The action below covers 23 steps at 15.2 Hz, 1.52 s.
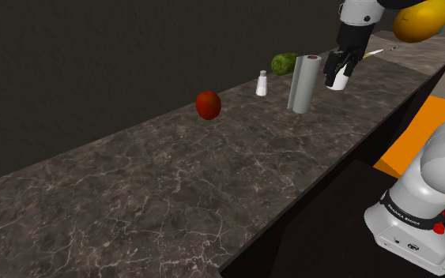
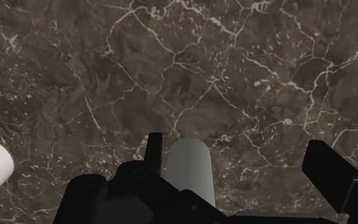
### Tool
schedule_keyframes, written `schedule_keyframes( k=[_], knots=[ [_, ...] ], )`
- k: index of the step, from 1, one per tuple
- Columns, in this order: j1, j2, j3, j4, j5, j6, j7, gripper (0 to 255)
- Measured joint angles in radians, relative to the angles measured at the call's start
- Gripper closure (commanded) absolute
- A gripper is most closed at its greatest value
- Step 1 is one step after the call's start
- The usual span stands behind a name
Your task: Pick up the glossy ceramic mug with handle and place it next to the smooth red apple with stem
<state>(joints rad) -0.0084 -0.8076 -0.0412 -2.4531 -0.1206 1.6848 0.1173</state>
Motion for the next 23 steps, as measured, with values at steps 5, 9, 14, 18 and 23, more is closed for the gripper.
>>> schedule_keyframes(
  k=[5,9,14,18,23],
  knots=[
    [-0.024,0.065,-0.065,0.023,-0.036,0.043,-0.061,0],
    [-0.049,0.158,-0.147,0.07,-0.072,0.092,-0.14,0],
    [-0.071,0.301,-0.25,0.154,-0.093,0.155,-0.245,0],
    [-0.078,0.429,-0.326,0.253,-0.082,0.186,-0.331,0],
    [-0.089,0.606,-0.417,0.391,-0.033,0.218,-0.451,0]
  ],
)
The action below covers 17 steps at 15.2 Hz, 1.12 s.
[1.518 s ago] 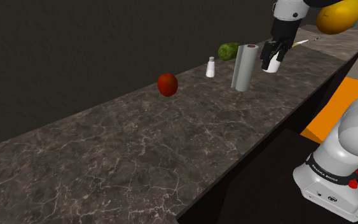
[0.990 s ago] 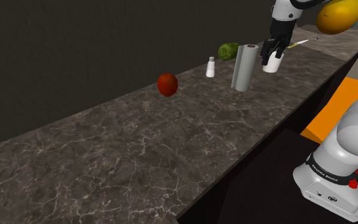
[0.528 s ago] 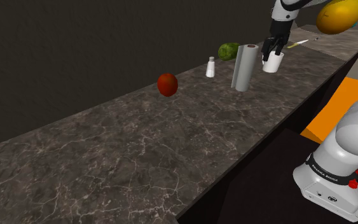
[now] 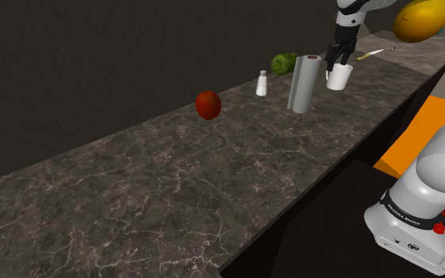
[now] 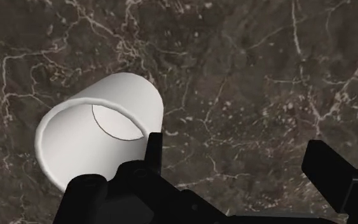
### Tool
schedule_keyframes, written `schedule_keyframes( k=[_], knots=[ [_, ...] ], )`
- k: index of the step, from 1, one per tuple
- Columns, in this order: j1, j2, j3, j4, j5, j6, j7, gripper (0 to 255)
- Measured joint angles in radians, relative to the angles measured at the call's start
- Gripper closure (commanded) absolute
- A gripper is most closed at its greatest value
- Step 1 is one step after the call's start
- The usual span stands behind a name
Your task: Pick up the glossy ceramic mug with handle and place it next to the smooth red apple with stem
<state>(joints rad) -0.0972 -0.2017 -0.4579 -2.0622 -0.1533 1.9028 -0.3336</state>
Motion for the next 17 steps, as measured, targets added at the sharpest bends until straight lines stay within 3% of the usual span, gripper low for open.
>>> schedule_keyframes(
  k=[5,12,17],
  knots=[
    [-0.024,0.164,-0.064,0.128,0.075,0.018,-0.113,0],
    [-0.032,0.205,-0.073,0.08,0.094,0.103,-0.132,0],
    [-0.033,0.206,-0.074,0.071,0.095,0.113,-0.133,0]
  ],
)
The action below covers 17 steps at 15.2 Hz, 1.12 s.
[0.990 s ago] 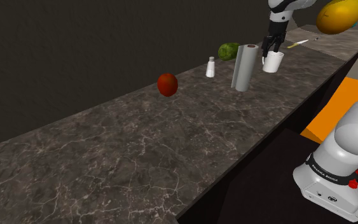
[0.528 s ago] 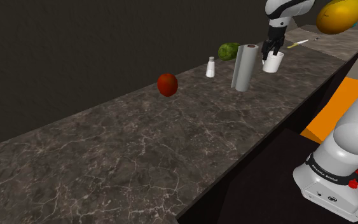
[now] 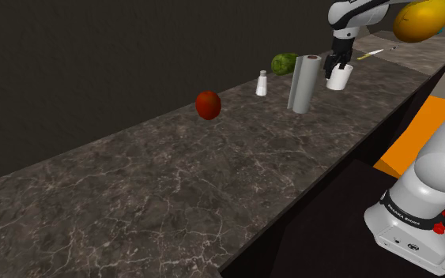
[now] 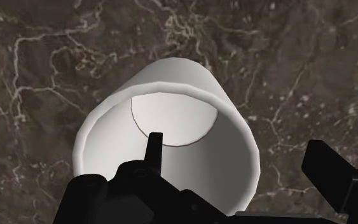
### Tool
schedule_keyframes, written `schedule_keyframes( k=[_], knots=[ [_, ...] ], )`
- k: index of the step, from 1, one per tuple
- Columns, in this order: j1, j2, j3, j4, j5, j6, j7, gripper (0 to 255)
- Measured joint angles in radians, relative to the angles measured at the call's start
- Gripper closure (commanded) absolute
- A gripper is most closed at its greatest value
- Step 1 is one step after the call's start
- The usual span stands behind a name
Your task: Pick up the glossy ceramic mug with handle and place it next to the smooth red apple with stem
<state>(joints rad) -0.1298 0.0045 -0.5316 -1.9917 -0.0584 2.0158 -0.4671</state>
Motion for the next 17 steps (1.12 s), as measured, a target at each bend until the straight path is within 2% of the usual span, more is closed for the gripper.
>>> schedule_keyframes(
  k=[1,2,12,17],
  knots=[
    [0.0,0.0,0.0,0.0,0.0,0.0,0.0,0],
    [0.0,0.0,0.0,0.0,0.0,0.0,0.0,255],
    [0.0,0.0,0.0,-0.001,0.0,0.001,0.0,255],
    [0.001,-0.011,0.001,0.039,-0.005,-0.049,0.001,255]
  ],
)
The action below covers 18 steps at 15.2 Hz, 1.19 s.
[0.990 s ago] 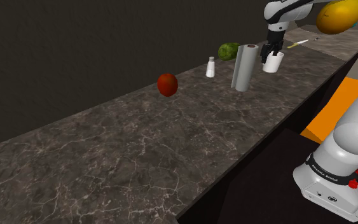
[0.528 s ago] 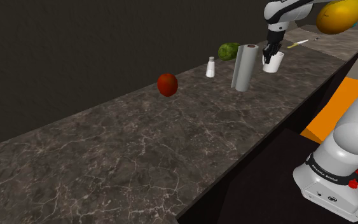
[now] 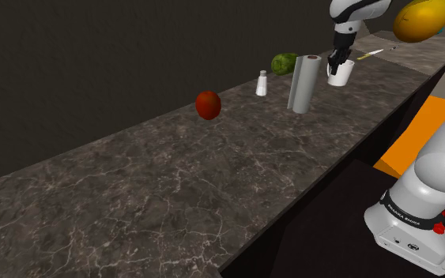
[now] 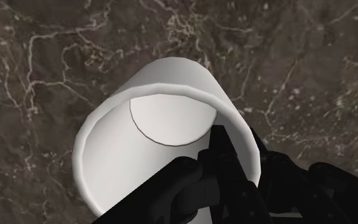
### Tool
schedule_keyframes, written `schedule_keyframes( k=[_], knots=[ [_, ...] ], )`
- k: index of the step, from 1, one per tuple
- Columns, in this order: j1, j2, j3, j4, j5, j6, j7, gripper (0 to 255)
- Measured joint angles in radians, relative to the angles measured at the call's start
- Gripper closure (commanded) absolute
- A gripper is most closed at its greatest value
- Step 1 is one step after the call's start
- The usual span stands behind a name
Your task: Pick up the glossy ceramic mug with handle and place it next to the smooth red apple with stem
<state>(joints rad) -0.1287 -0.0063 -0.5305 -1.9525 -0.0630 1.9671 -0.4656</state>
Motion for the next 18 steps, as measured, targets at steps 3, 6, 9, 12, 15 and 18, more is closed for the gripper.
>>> schedule_keyframes(
  k=[3,6,9,12,15,18],
  knots=[
    [0.002,-0.01,0.002,0.029,-0.005,-0.038,0.003,255],
    [0.003,-0.02,0.004,0.062,-0.009,-0.08,0.005,255],
    [0.002,-0.021,0.003,0.103,-0.008,-0.121,0.0,255],
    [0.003,-0.02,0.003,0.142,-0.007,-0.159,-0.001,255],
    [0.004,-0.022,0.004,0.183,-0.008,-0.202,-0.003,255],
    [0.004,-0.019,0.005,0.225,-0.006,-0.242,-0.005,255]
  ],
)
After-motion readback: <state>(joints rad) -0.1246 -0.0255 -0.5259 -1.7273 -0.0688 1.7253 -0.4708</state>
